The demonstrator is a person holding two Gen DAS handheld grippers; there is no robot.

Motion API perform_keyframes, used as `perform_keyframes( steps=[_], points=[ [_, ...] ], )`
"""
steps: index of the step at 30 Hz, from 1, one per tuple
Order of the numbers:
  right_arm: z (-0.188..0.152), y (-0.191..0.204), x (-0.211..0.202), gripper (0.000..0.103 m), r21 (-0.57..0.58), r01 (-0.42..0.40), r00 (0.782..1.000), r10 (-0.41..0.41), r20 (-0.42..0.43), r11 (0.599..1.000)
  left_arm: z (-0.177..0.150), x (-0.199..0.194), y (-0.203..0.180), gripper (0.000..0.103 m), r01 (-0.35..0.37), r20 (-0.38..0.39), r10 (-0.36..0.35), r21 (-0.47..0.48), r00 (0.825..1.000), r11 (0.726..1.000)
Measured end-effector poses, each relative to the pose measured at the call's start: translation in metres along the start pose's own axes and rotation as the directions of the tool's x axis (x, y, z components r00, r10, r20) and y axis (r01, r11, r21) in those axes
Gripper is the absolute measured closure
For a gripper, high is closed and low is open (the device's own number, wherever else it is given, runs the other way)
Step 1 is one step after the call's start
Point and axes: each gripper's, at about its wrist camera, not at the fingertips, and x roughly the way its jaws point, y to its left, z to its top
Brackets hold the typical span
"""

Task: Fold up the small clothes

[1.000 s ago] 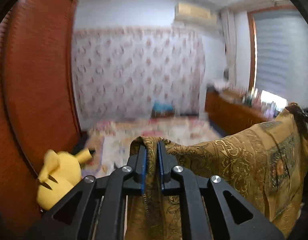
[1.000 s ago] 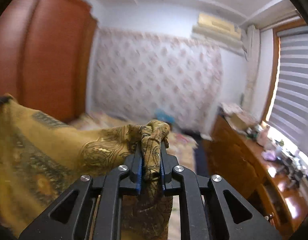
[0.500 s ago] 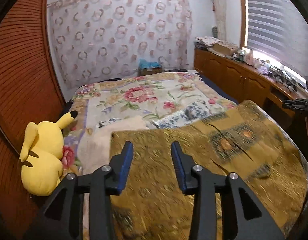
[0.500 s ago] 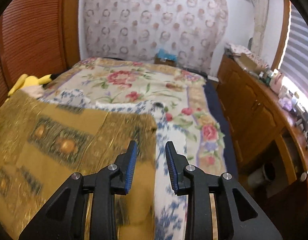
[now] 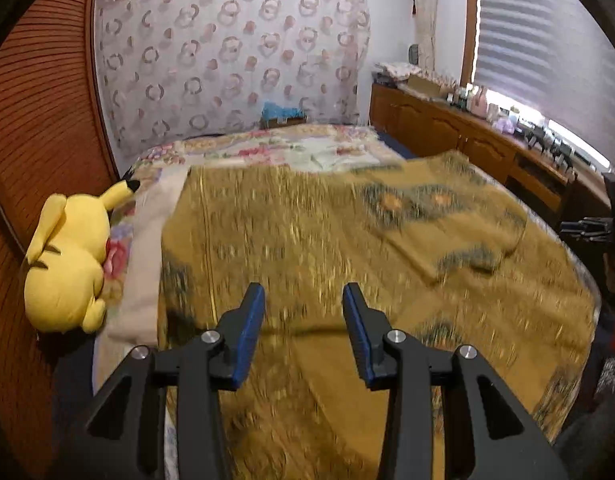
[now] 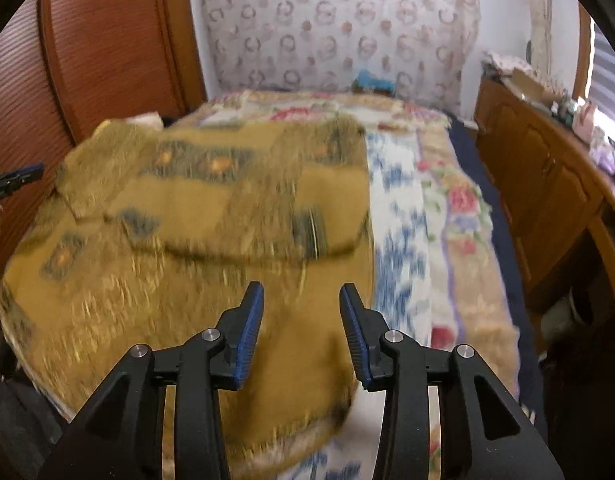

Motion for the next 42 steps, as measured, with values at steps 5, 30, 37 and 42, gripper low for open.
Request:
perform_keyframes(
  steps=[5,30,37,42],
  points=[
    [-0.029,-0.013,-0.003,0.064,0.075,0.033,0.999,-0.032,-0.021,0.997,-0.039,-0.012,0.005,0.064,-0.021,-0.025,0.02,-0.055,0.999,0.998],
    [-0.072,-0.004,-0.017,0.063,0.093,0.048,0.999,-0.046,-0.021,0.995,-0.147,-0.07,0.017,0.064,-0.127,-0.155,0.101,-0.165,0.983,0.978],
    [-0.071,0.005,-0.016,0.094,0.04,0.06,0.998,-0.059,-0.031,0.997,-0.145,-0.071,0.009,0.099,-0.082,-0.164,0.056,-0.156,0.985,0.984],
    [-0.063,0.009,-0.016,0.101,-0.02,0.04,0.998,-0.041,-0.054,0.999,-0.128,-0.09,0.018,0.101,-0.075,-0.096,0.058,-0.187,0.994,0.979]
  ],
)
